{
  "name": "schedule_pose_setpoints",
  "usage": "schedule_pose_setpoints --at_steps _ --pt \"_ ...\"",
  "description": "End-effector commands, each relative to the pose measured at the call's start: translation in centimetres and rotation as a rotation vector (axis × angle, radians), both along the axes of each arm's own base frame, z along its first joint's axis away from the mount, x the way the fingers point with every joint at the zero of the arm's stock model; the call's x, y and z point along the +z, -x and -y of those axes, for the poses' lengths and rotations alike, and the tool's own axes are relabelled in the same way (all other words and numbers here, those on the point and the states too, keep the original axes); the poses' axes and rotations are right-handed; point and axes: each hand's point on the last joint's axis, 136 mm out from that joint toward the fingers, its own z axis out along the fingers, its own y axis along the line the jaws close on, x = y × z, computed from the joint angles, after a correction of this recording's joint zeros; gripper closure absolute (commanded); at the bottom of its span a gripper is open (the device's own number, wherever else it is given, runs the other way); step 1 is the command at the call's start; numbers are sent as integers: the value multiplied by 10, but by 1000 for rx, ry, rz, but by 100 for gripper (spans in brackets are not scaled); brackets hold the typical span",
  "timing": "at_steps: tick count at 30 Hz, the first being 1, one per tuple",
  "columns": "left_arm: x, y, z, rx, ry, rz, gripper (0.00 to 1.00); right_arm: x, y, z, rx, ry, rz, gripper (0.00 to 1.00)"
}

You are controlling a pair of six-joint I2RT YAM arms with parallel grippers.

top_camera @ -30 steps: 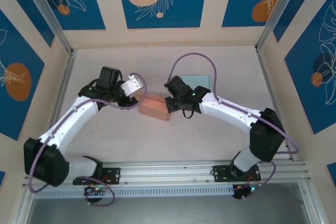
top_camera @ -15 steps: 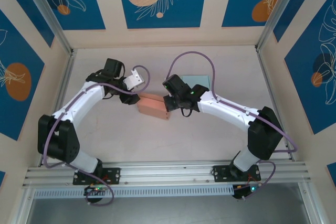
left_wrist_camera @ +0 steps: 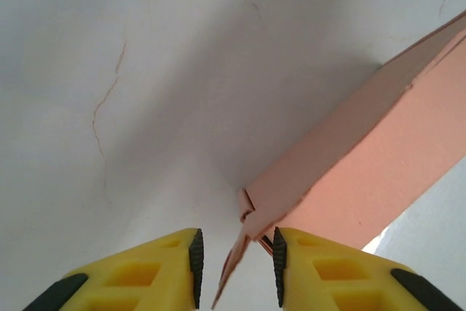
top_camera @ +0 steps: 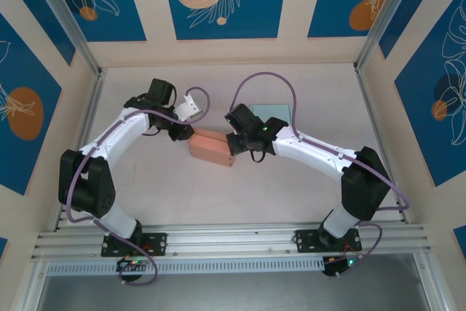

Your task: Fold the paper box

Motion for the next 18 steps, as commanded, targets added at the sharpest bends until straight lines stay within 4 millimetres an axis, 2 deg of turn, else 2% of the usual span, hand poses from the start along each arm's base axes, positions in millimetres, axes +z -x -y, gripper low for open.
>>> schedule_pose_setpoints --at_steps 1,4,8,10,13,18 --pt "3 -1 0 43 26 -52 70 6 -3 -5 14 -13 3 100" --pt "-1 0 -2 62 12 -66 70 6 -2 -5 15 -13 1 100" --pt "-1 0 -4 82 5 -73 82 6 -3 -5 13 -13 3 100" --pt "2 2 -3 89 19 -75 88 6 -3 -4 9 -11 3 100" --pt "10 1 1 132 54 -71 89 5 -3 -5 7 -12 1 100" --pt "24 0 9 283 168 -88 97 7 -3 -7 -35 -23 -14 100"
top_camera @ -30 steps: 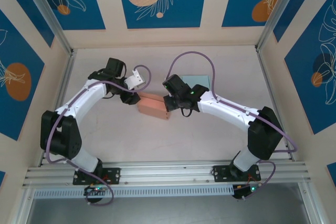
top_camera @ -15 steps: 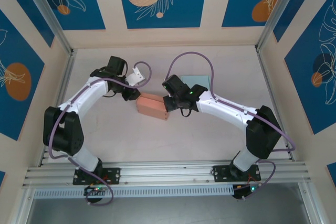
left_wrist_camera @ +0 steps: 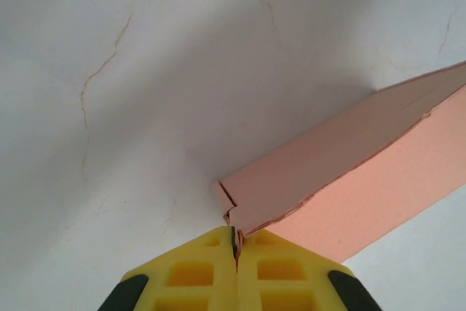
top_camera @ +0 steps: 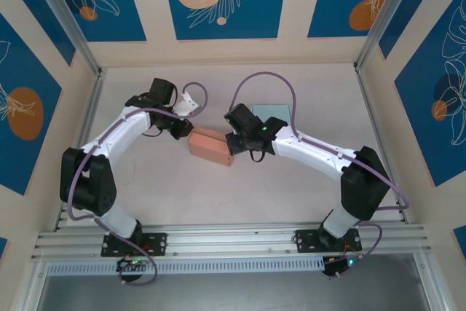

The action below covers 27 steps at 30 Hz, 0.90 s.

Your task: Fold the paper box

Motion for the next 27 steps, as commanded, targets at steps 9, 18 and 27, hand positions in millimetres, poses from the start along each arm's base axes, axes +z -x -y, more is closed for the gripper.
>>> schedule_pose_setpoints --at_steps 9,18,27 --pt "11 11 7 272 150 9 100 2 -7 -7 -109 -8 -34 100" --pt "-17 21 10 363 173 -16 100 10 -11 -9 -109 -14 -21 100" --pt "-27 32 7 448 207 -3 100 11 -13 -11 -167 -46 -45 100"
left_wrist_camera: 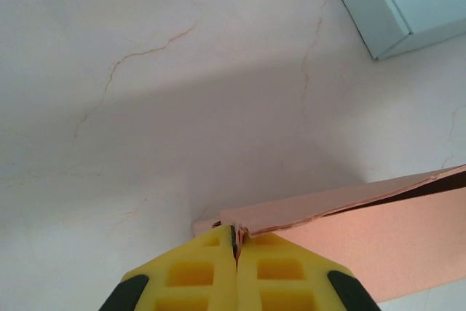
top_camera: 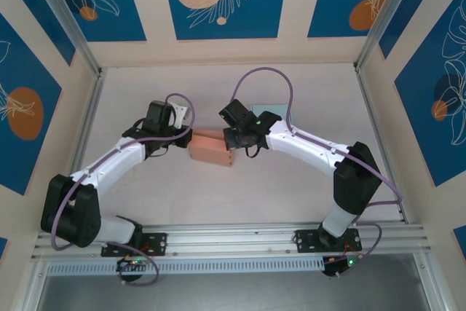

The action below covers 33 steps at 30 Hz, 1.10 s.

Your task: Fold the paper box

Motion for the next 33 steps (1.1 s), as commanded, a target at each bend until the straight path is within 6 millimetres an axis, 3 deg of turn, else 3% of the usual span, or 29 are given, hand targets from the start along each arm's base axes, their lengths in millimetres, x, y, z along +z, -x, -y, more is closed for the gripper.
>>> schedule_pose_setpoints --at_steps 1,12,24,28,33 --pt "-19 19 5 5 -10 -63 100 8 -5 -9 -47 -54 -2 100" --pt "-41 36 2 15 -140 -25 100 9 -12 -14 -166 -150 -46 100" --pt "-31 45 3 70 -85 60 100 -3 -15 -20 -276 -131 -26 100" --pt "-26 48 4 91 -48 98 100 3 -15 -26 -249 -122 13 100" --pt "-4 38 7 101 -17 183 100 23 -19 -29 -204 -106 97 100"
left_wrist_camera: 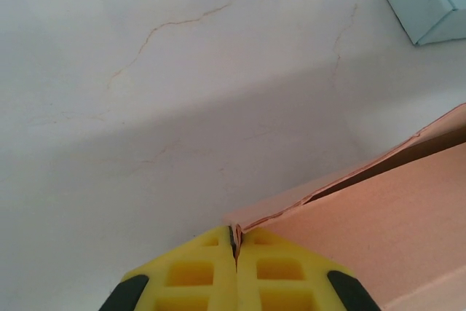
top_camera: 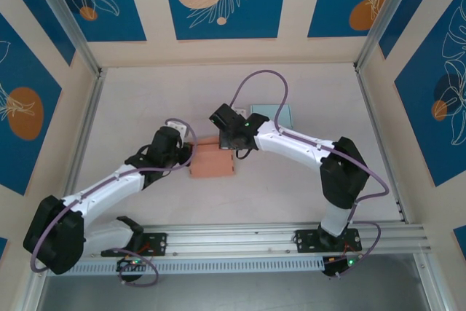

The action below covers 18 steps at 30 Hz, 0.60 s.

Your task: Fold the paper box

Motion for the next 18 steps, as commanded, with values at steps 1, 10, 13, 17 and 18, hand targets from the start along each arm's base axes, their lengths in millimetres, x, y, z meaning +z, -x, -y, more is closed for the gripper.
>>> schedule_pose_setpoints --at_steps 1,10,13,17,18 --pt "18 -1 15 -36 52 69 100 42 -14 -19 31 -63 138 100" --pt "53 -16 42 -93 101 287 100 48 -23 -9 45 -34 244 100" --pt "51 -17 50 -106 90 323 100 44 -23 -8 38 -47 261 100" --pt "35 -17 53 -102 69 303 100 31 -21 -4 8 -68 263 100" --pt "30 -17 53 -100 63 294 100 27 -20 -2 -3 -67 257 100"
